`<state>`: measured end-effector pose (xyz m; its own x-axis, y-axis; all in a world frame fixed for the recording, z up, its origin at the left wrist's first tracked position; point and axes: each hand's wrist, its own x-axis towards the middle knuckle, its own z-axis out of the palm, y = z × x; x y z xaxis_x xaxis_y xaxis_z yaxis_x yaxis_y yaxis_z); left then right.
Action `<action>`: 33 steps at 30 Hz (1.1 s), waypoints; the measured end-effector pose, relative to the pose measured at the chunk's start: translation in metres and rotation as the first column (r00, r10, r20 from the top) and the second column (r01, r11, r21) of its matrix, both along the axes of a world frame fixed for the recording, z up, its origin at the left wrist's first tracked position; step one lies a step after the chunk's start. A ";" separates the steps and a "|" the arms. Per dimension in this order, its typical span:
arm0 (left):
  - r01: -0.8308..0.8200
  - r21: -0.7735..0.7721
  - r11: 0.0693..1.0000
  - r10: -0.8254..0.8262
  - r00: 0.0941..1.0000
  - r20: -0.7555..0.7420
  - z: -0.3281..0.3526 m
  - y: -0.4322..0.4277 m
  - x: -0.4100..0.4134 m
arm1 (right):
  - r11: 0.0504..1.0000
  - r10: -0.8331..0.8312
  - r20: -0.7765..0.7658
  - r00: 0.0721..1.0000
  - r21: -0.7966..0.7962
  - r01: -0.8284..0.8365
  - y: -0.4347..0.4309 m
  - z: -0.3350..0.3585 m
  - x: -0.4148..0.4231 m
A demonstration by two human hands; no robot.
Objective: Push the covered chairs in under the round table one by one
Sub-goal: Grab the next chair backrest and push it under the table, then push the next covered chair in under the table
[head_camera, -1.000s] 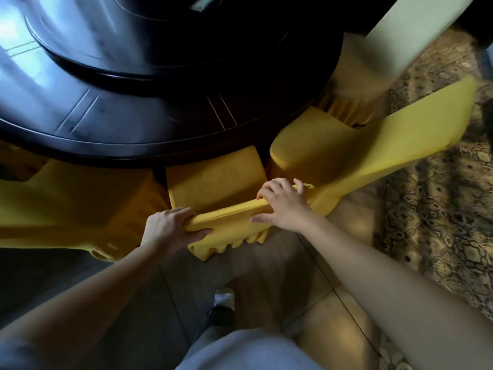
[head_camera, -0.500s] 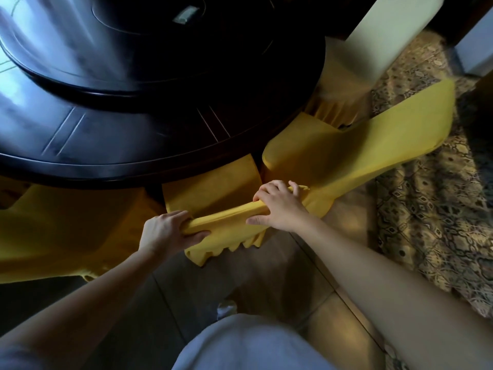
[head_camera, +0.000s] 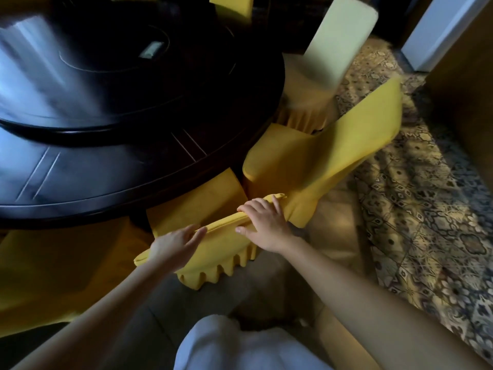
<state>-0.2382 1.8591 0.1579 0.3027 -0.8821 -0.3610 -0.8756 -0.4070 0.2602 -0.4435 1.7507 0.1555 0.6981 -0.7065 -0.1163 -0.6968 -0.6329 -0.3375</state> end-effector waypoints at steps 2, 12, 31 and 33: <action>0.079 -0.009 0.997 -0.079 0.996 -0.043 0.010 -0.012 -0.024 | 0.999 -0.007 0.048 0.999 0.035 0.005 0.000 0.000 -0.009; 0.329 -0.174 0.928 -0.329 0.944 0.029 0.025 -0.109 -0.145 | 0.962 -0.246 -0.031 0.969 0.113 0.248 -0.061 0.001 -0.132; 0.584 -0.255 0.771 -0.595 0.803 0.038 0.053 -0.339 -0.421 | 0.843 -0.536 -0.019 0.844 0.046 0.537 -0.207 0.046 -0.428; 0.572 -0.238 0.785 -0.585 0.811 0.018 0.053 -0.349 -0.429 | 0.842 -0.538 0.007 0.843 0.049 0.537 -0.221 0.048 -0.436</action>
